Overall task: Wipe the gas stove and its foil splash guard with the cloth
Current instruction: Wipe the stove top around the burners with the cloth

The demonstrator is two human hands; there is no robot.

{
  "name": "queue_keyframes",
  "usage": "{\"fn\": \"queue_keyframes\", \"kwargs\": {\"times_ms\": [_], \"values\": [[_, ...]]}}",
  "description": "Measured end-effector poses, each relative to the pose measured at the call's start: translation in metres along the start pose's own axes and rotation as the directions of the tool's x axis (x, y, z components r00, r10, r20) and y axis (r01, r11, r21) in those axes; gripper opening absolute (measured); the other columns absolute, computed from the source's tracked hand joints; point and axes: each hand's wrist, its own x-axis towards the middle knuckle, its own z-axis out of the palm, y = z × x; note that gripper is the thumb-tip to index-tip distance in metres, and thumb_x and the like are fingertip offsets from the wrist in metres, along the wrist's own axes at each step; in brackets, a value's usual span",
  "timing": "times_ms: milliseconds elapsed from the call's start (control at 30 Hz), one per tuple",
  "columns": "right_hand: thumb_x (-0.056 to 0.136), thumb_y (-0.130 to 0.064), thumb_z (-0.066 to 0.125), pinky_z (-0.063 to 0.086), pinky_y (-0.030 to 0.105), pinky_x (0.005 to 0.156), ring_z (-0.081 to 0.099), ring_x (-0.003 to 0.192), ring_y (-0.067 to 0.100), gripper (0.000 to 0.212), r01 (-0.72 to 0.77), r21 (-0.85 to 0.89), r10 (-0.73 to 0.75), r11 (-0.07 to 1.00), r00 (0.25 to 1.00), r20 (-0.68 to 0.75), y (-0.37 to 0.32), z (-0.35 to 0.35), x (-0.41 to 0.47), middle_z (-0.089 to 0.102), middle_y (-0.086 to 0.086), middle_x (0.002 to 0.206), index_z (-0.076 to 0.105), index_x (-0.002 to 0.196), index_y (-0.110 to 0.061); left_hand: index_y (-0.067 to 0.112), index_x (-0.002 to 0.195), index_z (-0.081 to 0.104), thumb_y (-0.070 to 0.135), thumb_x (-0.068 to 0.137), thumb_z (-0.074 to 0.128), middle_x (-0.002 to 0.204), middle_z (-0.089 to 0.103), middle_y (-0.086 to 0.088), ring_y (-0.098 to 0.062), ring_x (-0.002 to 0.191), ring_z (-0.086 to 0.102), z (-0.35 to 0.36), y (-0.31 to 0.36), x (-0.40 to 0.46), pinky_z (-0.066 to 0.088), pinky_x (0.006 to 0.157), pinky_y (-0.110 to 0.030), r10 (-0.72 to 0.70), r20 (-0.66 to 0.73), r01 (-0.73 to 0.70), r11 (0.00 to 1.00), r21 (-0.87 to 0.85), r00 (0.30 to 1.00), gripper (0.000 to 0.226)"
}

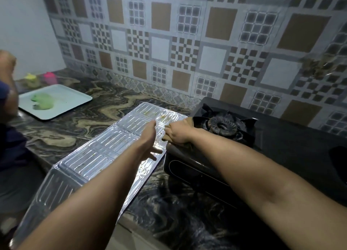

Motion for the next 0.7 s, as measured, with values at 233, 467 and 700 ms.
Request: {"fn": "queue_keyframes", "kwargs": {"times_ms": [233,467,700], "values": [[0.102,-0.028,0.04,0.042,0.019,0.07,0.054,0.083,0.015,0.026,0.096,0.315,-0.083,0.944,0.995,-0.054,0.019,-0.076,0.025,0.059,0.004,0.102,0.053,0.114,-0.008,0.019,0.079,0.042,0.01,0.093,0.04,0.078,0.038,0.0,-0.02,0.087,0.037,0.015,0.009,0.006,0.027,0.068,-0.036,0.188,-0.07,-0.166,0.957,0.239,0.98,0.017],[0.088,-0.027,0.065,0.048,0.036,0.087,0.058,0.097,0.021,0.027,0.278,-0.04,-0.203,0.96,0.786,0.584,0.042,-0.062,0.044,0.06,0.003,0.105,0.053,0.111,-0.021,0.013,0.082,0.064,0.024,0.058,0.059,0.114,0.056,-0.007,-0.027,0.101,0.053,0.017,0.015,0.014,0.042,0.079,-0.04,-0.014,-0.017,0.019,0.93,0.366,1.0,0.027],[0.082,-0.02,0.073,0.036,0.015,0.055,0.05,0.084,0.013,0.037,0.499,-0.237,-0.317,0.833,0.782,0.536,0.046,-0.068,0.072,0.059,-0.002,0.096,0.062,0.116,-0.011,0.005,0.122,0.058,0.043,0.055,0.086,0.125,0.056,-0.009,-0.026,0.106,0.053,0.021,0.014,0.037,0.044,0.073,-0.037,-0.057,-0.063,0.081,0.855,0.513,0.996,0.082]]}}
